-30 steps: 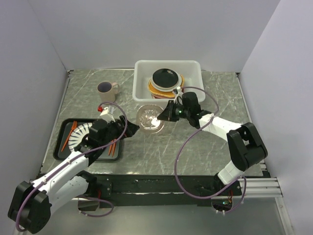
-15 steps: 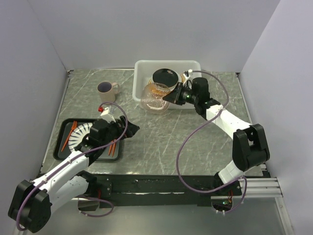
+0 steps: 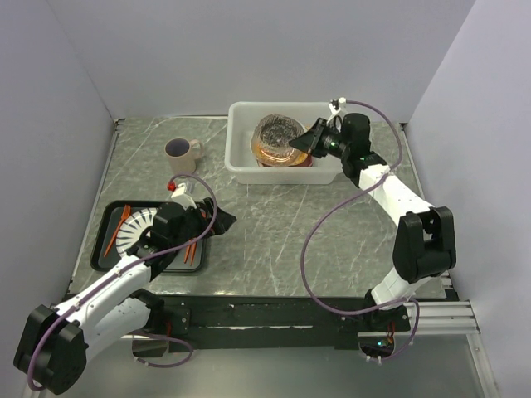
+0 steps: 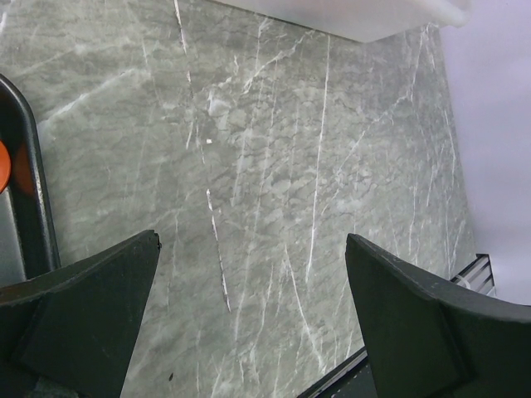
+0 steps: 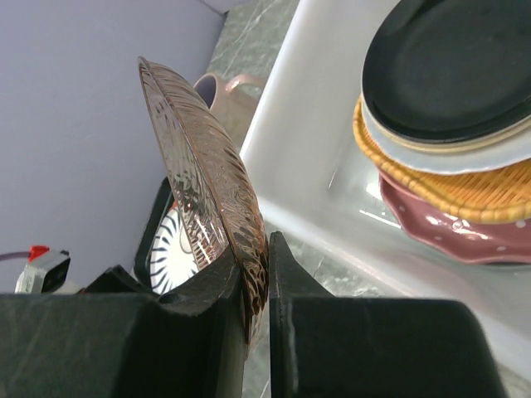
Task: Place the plates into the plastic bin on the countertop
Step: Place the plate in the plastic bin, then reset both arms
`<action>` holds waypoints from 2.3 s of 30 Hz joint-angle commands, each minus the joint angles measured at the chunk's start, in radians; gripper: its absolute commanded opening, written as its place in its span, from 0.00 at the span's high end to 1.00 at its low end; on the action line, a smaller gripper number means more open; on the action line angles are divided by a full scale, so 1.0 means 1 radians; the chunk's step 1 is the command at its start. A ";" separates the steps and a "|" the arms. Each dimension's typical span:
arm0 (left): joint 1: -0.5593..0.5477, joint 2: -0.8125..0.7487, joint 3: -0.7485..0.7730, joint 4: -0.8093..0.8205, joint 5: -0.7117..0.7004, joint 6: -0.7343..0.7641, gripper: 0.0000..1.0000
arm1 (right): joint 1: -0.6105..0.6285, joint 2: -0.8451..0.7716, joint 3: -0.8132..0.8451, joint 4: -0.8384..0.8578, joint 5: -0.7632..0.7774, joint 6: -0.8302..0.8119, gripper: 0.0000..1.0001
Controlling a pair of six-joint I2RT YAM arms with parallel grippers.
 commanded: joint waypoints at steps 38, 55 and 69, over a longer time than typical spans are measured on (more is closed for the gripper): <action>0.005 -0.004 0.040 -0.028 -0.012 0.033 0.01 | -0.095 0.496 0.520 -0.076 0.007 0.089 1.00; 0.005 -0.012 0.043 -0.039 -0.011 0.043 0.01 | -0.095 0.564 0.624 -0.211 0.082 0.069 0.55; 0.005 -0.047 0.023 -0.010 0.020 0.030 0.01 | -0.095 0.366 0.469 -0.235 0.211 -0.014 0.17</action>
